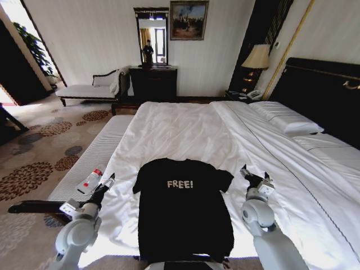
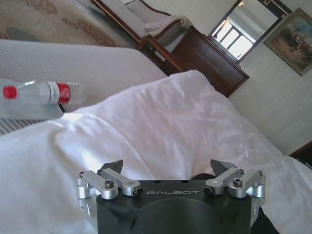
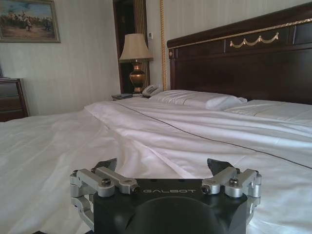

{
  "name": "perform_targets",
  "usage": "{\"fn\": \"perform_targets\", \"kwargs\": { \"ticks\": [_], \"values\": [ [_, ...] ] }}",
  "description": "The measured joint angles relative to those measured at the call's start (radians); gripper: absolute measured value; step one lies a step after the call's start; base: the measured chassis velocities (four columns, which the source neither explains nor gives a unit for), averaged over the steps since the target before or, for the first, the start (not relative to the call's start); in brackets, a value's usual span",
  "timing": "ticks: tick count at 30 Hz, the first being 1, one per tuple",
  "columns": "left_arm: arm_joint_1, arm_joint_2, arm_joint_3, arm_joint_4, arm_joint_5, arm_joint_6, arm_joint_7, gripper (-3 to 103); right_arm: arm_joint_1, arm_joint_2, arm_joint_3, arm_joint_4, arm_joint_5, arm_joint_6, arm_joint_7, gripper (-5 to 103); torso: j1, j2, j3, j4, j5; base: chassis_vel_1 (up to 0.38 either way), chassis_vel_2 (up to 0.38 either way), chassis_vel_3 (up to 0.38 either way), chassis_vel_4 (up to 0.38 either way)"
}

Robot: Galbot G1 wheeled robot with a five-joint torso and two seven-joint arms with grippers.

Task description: Fold the clothes on the bed.

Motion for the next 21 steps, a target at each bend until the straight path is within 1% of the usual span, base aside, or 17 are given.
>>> {"fn": "perform_targets", "kwargs": {
  "ticks": [1,3,4,6,8,9,13,14,16,18,19,21],
  "values": [
    [-0.013,-0.002,0.032,0.034,0.006,-0.008,0.03,100,-0.007,0.014,-0.003,0.0,-0.007,0.0,0.0,100,0.0,0.0,0.0,-0.0001,-0.0001,0.0,0.0,0.0,0.0],
    [-0.035,-0.004,0.081,0.089,0.044,-0.027,0.082,100,-0.014,0.035,-0.01,-0.001,-0.021,0.001,0.001,100,0.0,0.0,0.0,-0.0003,0.0001,0.0,0.0,0.0,0.0],
    [-0.035,-0.004,0.081,0.089,0.044,-0.027,0.082,100,-0.014,0.035,-0.01,-0.001,-0.021,0.001,0.001,100,0.0,0.0,0.0,-0.0003,0.0001,0.0,0.0,0.0,0.0],
    [-0.054,-0.009,0.116,0.138,0.051,-0.037,0.115,100,-0.019,0.048,-0.016,-0.002,-0.03,0.002,0.001,100,0.0,0.0,0.0,-0.0003,-0.0002,0.0,0.0,0.0,0.0],
    [-0.069,-0.015,0.138,0.181,0.029,-0.042,0.136,100,-0.023,0.058,-0.018,-0.002,-0.036,0.003,0.001,100,0.0,0.0,0.0,-0.0002,0.0,0.0,0.0,0.0,0.0],
    [-0.069,-0.015,0.138,0.181,0.029,-0.042,0.136,100,-0.023,0.058,-0.018,-0.002,-0.036,0.003,0.001,100,0.0,0.0,0.0,-0.0002,0.0,0.0,0.0,0.0,0.0],
    [-0.092,-0.045,0.153,0.242,-0.052,-0.051,0.185,100,-0.039,0.064,-0.019,-0.008,-0.041,0.006,0.004,100,0.0,0.0,0.0,0.0,-0.0001,0.0,0.0,0.0,0.0],
    [-0.092,-0.045,0.153,0.242,-0.052,-0.051,0.185,100,-0.039,0.064,-0.019,-0.008,-0.041,0.006,0.004,100,0.0,0.0,0.0,0.0,-0.0001,0.0,0.0,0.0,0.0],
    [-0.109,-0.067,0.157,0.258,-0.113,-0.056,0.199,100,-0.046,0.064,-0.019,-0.014,-0.044,0.006,0.011,100,0.0,0.0,0.0,-0.0001,0.0001,0.0,0.0,0.0,0.0],
    [-0.124,-0.083,0.166,0.265,-0.157,-0.056,0.203,100,-0.048,0.063,-0.02,-0.02,-0.049,0.007,0.016,100,0.0,0.0,0.0,-0.0002,0.0001,0.0,0.0,0.0,0.0],
    [-0.124,-0.083,0.166,0.265,-0.157,-0.056,0.203,100,-0.048,0.063,-0.02,-0.02,-0.049,0.007,0.016,100,0.0,0.0,0.0,-0.0002,0.0001,0.0,0.0,0.0,0.0],
    [-0.145,-0.101,0.176,0.274,-0.19,-0.056,0.203,100,-0.048,0.063,-0.023,-0.021,-0.053,0.007,0.019,100,0.0,0.0,0.0,-0.0001,0.0001,0.0,0.0,0.0,0.0]
  ]
}}
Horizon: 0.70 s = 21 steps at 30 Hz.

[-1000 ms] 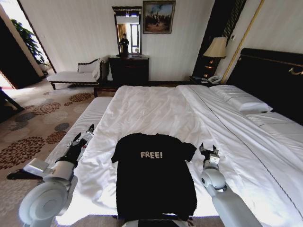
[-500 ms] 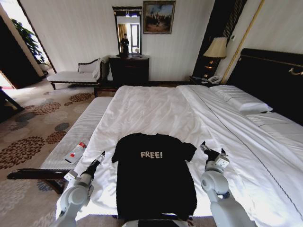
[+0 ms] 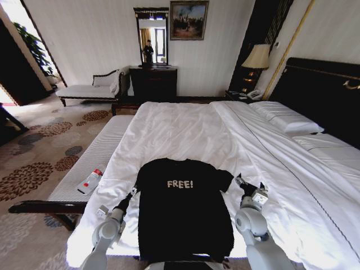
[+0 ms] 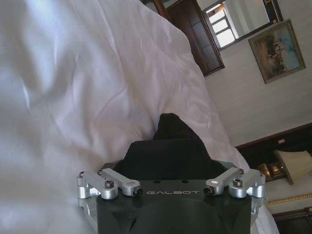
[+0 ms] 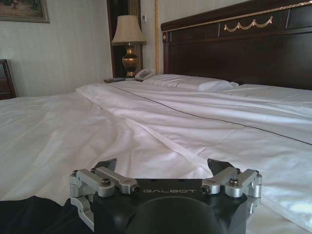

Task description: Fold the clothes on the bed.

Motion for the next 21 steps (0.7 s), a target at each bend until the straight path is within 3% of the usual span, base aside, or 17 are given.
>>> {"fn": "perform_targets", "kwargs": {
  "ticks": [10,16,21],
  "values": [
    [-0.066,-0.05,0.005,0.052,-0.02,0.002,-0.036,100,0.004,-0.005,-0.004,0.002,-0.001,-0.003,0.002,100,0.0,0.0,0.0,-0.0001,-0.0002,0.0,0.0,0.0,0.0],
    [-0.073,-0.05,-0.027,-0.04,-0.048,0.001,-0.055,100,0.008,-0.006,-0.007,-0.005,-0.001,-0.005,0.003,100,0.0,0.0,0.0,0.0,-0.0002,0.0,0.0,0.0,0.0],
    [-0.044,-0.021,-0.072,-0.195,-0.098,0.001,-0.085,100,0.012,-0.005,-0.01,-0.005,-0.001,-0.011,0.003,100,0.0,0.0,0.0,-0.0001,-0.0002,0.0,0.0,0.0,0.0]
  ]
}}
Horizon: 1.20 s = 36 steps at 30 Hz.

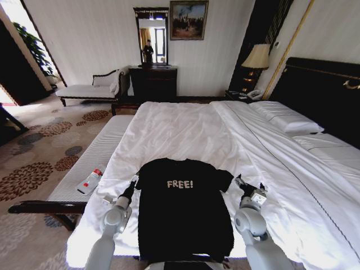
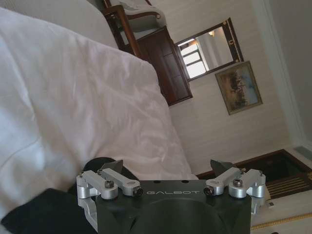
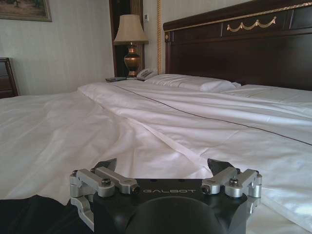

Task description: Fold the clothes on the bed.

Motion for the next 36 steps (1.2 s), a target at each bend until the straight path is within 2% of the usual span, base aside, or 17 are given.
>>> {"fn": "perform_targets", "kwargs": {
  "ticks": [4,7,9,15,20,26,32,36],
  "values": [
    [0.078,0.05,-0.044,-0.144,-0.021,0.002,-0.008,100,0.003,0.001,-0.002,-0.003,0.0,-0.002,0.0,100,0.0,0.0,0.0,0.0003,0.0001,0.0,0.0,0.0,0.0],
    [0.1,0.067,-0.051,-0.148,0.016,0.003,-0.006,100,0.005,0.004,-0.005,-0.005,-0.001,-0.003,0.0,100,0.0,0.0,0.0,0.0003,0.0001,0.0,0.0,0.0,0.0],
    [0.104,0.069,-0.054,-0.107,0.048,-0.001,-0.006,100,0.008,0.009,-0.01,-0.005,-0.003,-0.006,0.0,100,0.0,0.0,0.0,0.0001,-0.0001,0.0,0.0,0.0,0.0],
    [0.067,0.046,-0.045,0.024,0.059,0.001,-0.001,100,0.007,0.013,-0.014,0.0,-0.007,-0.008,0.0,100,0.0,0.0,0.0,0.0001,-0.0003,0.0,0.0,0.0,0.0],
    [-0.009,0.008,-0.01,0.206,0.087,0.019,0.006,100,-0.004,0.009,-0.006,0.003,-0.008,-0.008,0.0,100,0.0,0.0,0.0,0.0,0.0,0.0,0.0,0.0,0.0],
    [-0.067,-0.021,0.021,0.318,0.125,0.019,0.021,100,-0.005,0.006,-0.003,-0.007,-0.007,-0.007,0.001,100,0.0,0.0,0.0,0.0002,0.0006,0.0,0.0,0.0,0.0],
    [-0.094,-0.053,0.06,0.323,0.129,0.019,0.014,100,0.001,0.009,-0.01,-0.017,-0.008,-0.007,0.002,100,0.0,0.0,0.0,0.0002,0.0001,0.0,0.0,0.0,0.0],
    [-0.077,-0.07,0.102,0.271,0.13,0.024,0.014,100,0.002,0.013,-0.015,-0.019,-0.013,-0.007,0.002,100,0.0,0.0,0.0,-0.0003,-0.0002,0.0,0.0,0.0,0.0]
  ]
}}
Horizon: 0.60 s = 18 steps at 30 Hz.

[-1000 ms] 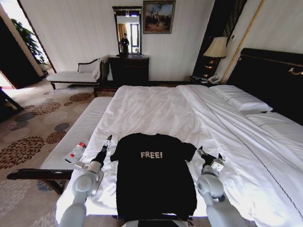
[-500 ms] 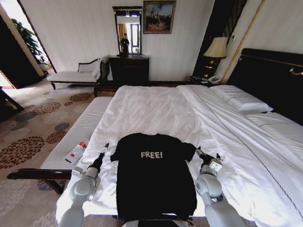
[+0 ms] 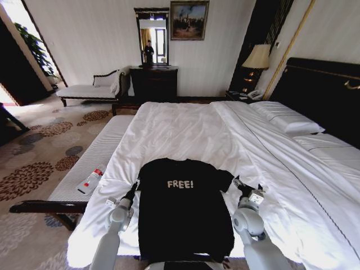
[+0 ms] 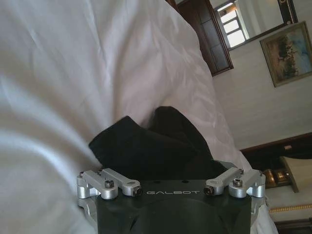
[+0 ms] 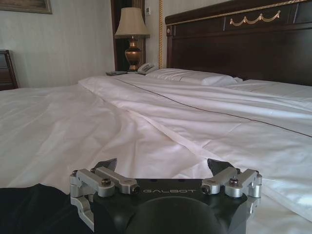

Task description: Fold the clothes on the bed.

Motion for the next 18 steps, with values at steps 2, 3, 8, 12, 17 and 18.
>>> {"fn": "perform_targets", "kwargs": {
  "ticks": [2,3,8,12,17,18],
  "values": [
    [0.016,-0.005,0.014,-0.032,-0.002,0.003,0.001,100,-0.001,0.0,0.0,0.0,-0.001,0.0,0.0,100,0.0,0.0,0.0,0.0001,0.0003,0.0,0.0,0.0,0.0],
    [0.02,-0.007,0.02,-0.041,-0.003,0.003,0.001,100,-0.001,-0.001,0.0,0.0,-0.001,0.0,0.0,100,0.0,0.0,0.0,0.0003,0.0003,0.0,0.0,0.0,0.0],
    [0.005,-0.012,0.023,-0.044,-0.008,0.0,-0.004,100,-0.003,-0.003,0.002,0.003,-0.001,0.0,0.001,100,0.0,0.0,0.0,0.0003,0.0001,0.0,0.0,0.0,0.0],
    [-0.021,-0.011,0.012,-0.072,-0.03,-0.004,-0.021,100,-0.007,-0.003,0.001,0.007,-0.001,0.0,0.002,100,0.0,0.0,0.0,0.0002,0.0002,0.0,0.0,0.0,0.0],
    [-0.031,0.017,-0.018,-0.16,-0.05,-0.01,-0.046,100,-0.015,-0.002,-0.002,0.015,-0.005,0.0,0.002,100,0.0,0.0,0.0,0.0002,0.0001,0.0,0.0,0.0,0.0],
    [-0.026,0.029,-0.028,-0.181,-0.054,-0.012,-0.05,100,-0.015,-0.002,-0.002,0.016,-0.006,0.0,0.002,100,0.0,0.0,0.0,0.0002,0.0002,0.0,0.0,0.0,0.0]
  ]
}}
